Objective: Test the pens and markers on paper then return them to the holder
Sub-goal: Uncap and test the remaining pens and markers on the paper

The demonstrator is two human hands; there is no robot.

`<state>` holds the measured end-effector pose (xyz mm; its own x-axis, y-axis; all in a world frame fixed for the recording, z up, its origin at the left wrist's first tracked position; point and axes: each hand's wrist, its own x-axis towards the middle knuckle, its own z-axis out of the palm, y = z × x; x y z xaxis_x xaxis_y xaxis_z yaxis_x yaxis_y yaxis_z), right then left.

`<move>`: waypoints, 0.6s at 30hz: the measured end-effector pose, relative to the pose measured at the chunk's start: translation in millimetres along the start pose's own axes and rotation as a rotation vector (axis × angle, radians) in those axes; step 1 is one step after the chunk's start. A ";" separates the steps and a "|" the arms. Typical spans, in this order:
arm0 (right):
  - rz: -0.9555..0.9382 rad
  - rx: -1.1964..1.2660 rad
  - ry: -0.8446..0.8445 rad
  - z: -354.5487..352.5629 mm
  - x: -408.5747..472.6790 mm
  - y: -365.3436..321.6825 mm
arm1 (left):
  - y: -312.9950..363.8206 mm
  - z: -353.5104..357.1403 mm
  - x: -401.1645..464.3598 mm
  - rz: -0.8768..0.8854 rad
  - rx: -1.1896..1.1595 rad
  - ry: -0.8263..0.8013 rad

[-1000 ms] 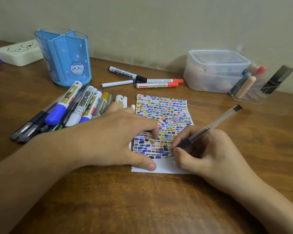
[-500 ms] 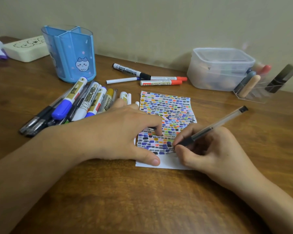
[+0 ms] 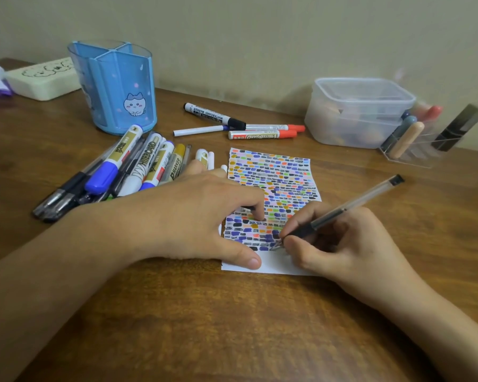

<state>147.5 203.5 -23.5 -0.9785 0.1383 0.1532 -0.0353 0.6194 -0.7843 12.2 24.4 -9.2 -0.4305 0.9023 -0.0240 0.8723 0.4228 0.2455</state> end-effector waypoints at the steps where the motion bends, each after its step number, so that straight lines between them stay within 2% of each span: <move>1: 0.000 -0.009 0.003 0.2 0.5 0.7 | -0.3 0.4 0.0 0.000 0.008 -0.001; 18: -0.020 -0.008 0.005 0.8 0.4 0.2 | -0.5 -0.4 -0.4 -0.020 0.003 -0.023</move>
<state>147.0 203.0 -24.1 -0.9766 0.1295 0.1716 -0.0531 0.6283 -0.7762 11.8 23.8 -8.9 -0.4422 0.8954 -0.0511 0.8645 0.4407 0.2418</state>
